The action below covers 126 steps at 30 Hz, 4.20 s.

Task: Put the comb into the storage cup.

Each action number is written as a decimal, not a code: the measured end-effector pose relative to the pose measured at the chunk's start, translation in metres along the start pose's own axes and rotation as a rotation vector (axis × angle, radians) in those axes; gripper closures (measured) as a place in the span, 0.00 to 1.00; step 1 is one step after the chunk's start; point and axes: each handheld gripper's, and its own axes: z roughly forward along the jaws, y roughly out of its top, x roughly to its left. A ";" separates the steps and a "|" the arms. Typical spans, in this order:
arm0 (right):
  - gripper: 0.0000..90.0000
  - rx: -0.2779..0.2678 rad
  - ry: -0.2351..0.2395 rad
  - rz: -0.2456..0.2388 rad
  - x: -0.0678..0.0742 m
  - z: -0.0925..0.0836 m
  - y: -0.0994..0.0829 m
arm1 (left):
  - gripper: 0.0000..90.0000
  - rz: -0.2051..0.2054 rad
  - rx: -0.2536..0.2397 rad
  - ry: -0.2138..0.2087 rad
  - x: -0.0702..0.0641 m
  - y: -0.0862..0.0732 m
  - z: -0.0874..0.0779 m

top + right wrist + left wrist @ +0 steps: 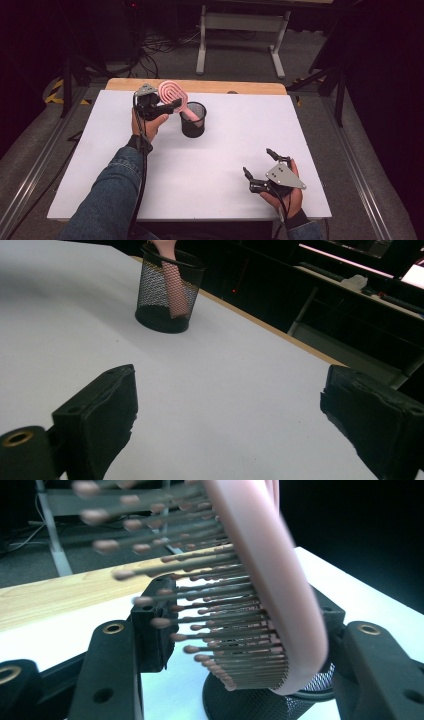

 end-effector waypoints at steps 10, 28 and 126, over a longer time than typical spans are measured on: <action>0.10 -0.002 -0.009 0.001 0.000 -0.001 0.000 | 0.52 0.063 -0.010 0.029 -0.003 0.006 -0.007; 0.10 -0.001 -0.007 -0.005 0.001 -0.001 0.001 | 0.51 0.131 -0.015 0.074 -0.007 0.019 -0.020; 0.10 -0.002 -0.003 -0.012 0.004 0.000 0.002 | 0.07 0.424 -0.072 0.071 -0.042 0.031 -0.081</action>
